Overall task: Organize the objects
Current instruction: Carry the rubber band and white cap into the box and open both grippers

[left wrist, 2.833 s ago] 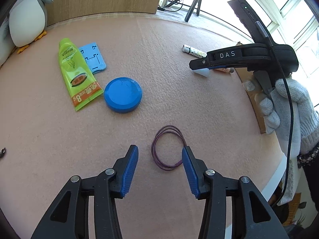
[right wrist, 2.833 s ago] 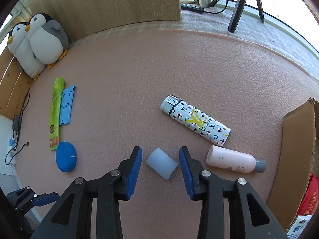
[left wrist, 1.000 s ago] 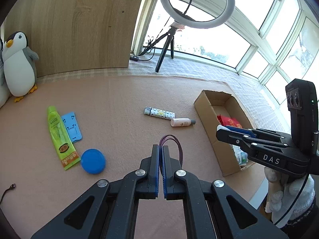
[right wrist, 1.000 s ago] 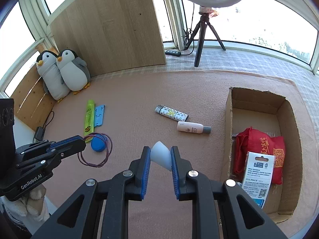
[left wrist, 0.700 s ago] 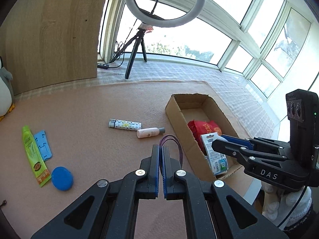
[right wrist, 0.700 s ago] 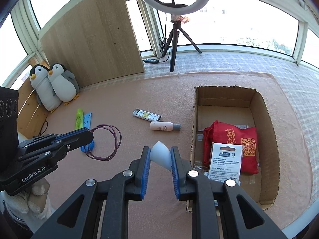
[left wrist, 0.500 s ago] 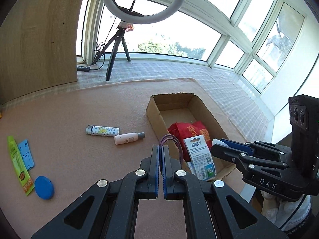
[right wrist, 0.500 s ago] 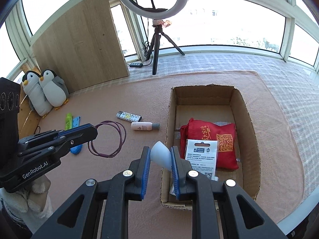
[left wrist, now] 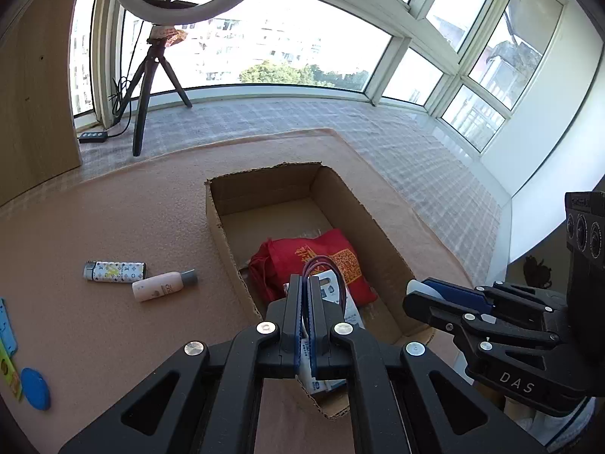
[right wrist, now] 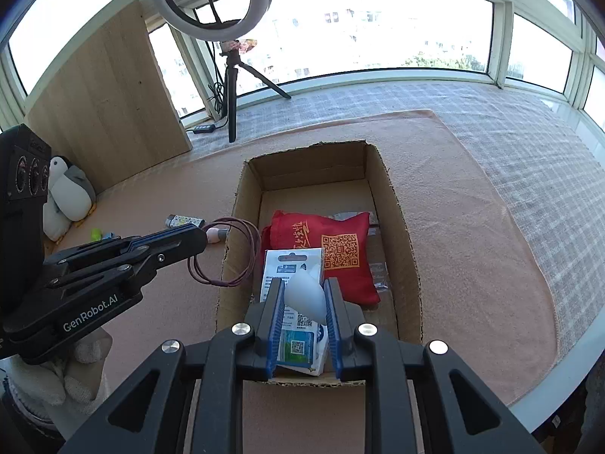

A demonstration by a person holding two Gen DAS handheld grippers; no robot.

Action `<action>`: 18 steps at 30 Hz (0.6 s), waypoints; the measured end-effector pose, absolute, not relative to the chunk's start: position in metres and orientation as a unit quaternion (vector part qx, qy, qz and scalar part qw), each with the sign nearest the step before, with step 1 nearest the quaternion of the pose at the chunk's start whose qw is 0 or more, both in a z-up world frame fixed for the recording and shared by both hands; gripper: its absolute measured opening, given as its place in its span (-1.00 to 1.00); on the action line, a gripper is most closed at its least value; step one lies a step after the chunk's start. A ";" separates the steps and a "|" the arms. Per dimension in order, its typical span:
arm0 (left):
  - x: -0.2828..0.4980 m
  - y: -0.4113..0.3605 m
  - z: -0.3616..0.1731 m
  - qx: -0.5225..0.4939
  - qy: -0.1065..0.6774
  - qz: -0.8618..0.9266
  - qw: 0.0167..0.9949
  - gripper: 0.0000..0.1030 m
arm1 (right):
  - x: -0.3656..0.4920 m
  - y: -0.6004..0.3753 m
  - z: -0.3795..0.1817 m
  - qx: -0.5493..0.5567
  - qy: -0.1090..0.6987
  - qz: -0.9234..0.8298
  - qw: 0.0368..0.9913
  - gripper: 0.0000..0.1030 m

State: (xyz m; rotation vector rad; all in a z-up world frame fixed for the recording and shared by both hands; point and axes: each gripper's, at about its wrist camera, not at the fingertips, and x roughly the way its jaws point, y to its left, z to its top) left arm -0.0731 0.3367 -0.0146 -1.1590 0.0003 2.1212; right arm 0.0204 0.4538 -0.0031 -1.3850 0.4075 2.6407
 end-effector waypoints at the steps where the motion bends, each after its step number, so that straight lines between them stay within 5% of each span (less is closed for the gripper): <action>1: -0.074 0.341 -0.016 -0.448 0.002 0.821 0.354 -0.96 | 0.021 0.456 -0.004 -0.460 0.137 0.875 0.067 -0.62; 12: -0.082 0.360 -0.016 -0.446 0.005 0.823 0.352 -0.96 | 0.024 0.464 -0.007 -0.456 0.143 0.875 0.075 -0.43; 14: -0.084 0.359 -0.016 -0.452 0.000 0.820 0.351 -0.66 | 0.023 0.464 -0.007 -0.459 0.138 0.874 0.080 -0.08; 15: -0.085 0.357 -0.016 -0.453 -0.004 0.821 0.347 -0.18 | 0.023 0.464 -0.007 -0.460 0.137 0.874 0.080 0.02; 16: -0.085 0.354 -0.016 -0.451 -0.009 0.824 0.344 0.06 | 0.023 0.464 -0.007 -0.458 0.137 0.875 0.081 0.11; 18: -0.084 0.348 -0.012 -0.445 -0.014 0.827 0.342 0.07 | 0.023 0.462 -0.007 -0.459 0.135 0.874 0.081 0.12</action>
